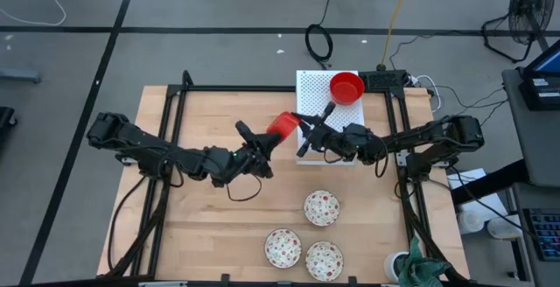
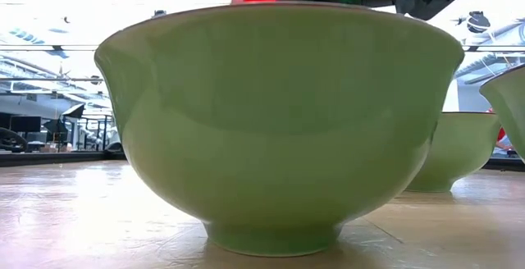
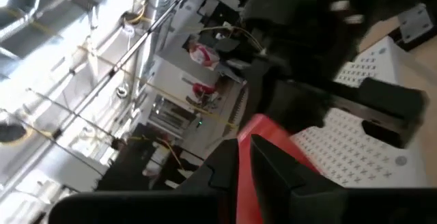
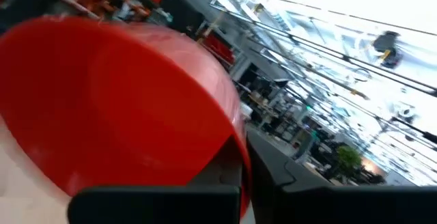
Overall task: Pick & Place Mini bowls
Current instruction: Stack the red bowl on the red bowl on the shelf
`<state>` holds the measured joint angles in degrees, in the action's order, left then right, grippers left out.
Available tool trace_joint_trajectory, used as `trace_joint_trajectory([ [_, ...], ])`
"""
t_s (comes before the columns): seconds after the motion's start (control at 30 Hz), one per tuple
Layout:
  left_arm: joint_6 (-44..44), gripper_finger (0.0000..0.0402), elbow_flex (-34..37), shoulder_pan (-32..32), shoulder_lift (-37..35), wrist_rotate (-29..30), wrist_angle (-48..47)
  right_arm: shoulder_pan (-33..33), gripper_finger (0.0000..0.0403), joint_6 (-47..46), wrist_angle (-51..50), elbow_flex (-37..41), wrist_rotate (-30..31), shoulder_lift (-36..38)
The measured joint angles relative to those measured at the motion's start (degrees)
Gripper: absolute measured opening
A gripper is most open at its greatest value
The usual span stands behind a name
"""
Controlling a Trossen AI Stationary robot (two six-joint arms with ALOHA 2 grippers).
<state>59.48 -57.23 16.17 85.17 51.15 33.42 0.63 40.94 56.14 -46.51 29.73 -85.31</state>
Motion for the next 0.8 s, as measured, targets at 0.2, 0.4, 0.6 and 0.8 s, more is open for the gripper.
trace_joint_trajectory([
  [0.2, -5.8, 0.0047, 0.0, 0.4, 0.0, 1.1, -0.3, 0.0, 0.0000, -1.4, -1.0, 0.0, -1.4, 0.1],
  [0.4, -5.4, 0.0048, 0.0, 1.7, 0.0, 2.0, -0.5, -0.1, 0.0000, -1.4, -3.1, 0.0, -1.4, 0.4],
  [0.6, -5.3, 0.0049, 0.0, 3.5, 0.0, 15.0, -0.2, 0.3, 0.0000, -2.3, -6.2, 0.0, -1.5, 1.6],
  [0.8, -12.2, 0.0049, 0.0, 4.5, -1.3, 19.1, -7.1, 2.1, 0.0000, -8.2, -15.6, 0.0, -2.9, 6.7],
])
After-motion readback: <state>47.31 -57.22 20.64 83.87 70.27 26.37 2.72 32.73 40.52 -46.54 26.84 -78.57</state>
